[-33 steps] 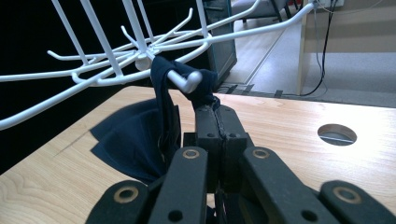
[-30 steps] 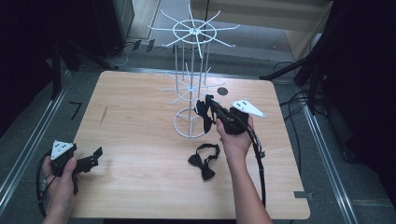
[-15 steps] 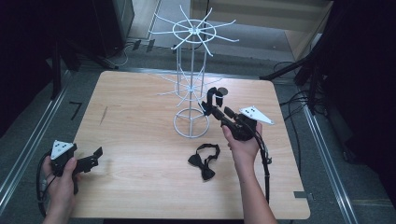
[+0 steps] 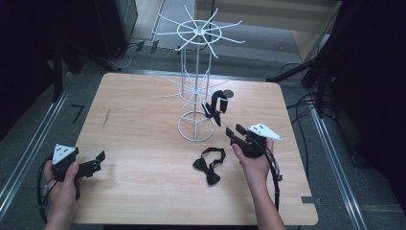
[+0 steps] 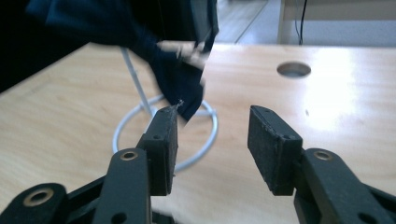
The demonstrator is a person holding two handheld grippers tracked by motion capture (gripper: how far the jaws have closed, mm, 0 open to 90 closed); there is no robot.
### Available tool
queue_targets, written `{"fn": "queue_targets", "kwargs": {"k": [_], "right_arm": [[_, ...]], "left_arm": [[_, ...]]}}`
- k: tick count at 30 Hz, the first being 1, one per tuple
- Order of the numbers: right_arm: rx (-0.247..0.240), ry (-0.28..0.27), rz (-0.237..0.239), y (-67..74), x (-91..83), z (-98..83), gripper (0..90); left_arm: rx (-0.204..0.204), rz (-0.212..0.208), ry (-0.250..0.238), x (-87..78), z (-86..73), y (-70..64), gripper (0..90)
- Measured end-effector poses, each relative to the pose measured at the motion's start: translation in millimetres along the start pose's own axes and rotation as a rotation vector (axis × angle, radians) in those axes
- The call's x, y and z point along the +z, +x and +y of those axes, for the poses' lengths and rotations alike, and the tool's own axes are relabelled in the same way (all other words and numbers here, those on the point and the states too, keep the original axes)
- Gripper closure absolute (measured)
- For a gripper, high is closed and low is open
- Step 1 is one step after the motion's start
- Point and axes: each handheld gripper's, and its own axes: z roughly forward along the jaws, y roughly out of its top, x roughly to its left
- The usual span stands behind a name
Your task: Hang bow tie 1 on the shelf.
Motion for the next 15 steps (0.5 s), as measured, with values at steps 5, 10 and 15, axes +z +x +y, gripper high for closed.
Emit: {"fn": "queue_targets", "kwargs": {"k": [5,10,15], "right_arm": [[-0.002,0.037,-0.003,-2.8,-5.7,-15.0,51.6],[-0.006,0.085,-0.003,-5.9,-12.5,-23.7,50.2],[0.029,0.105,0.006,-7.2,-19.1,-32.9,49.8]], "left_arm": [[-0.001,-0.001,0.001,0.0,0.1,0.0,1.4],[0.003,0.004,0.004,-0.2,-0.3,-0.3,1.4],[0.004,0.005,0.008,-0.2,-0.2,-0.4,1.4]]}}
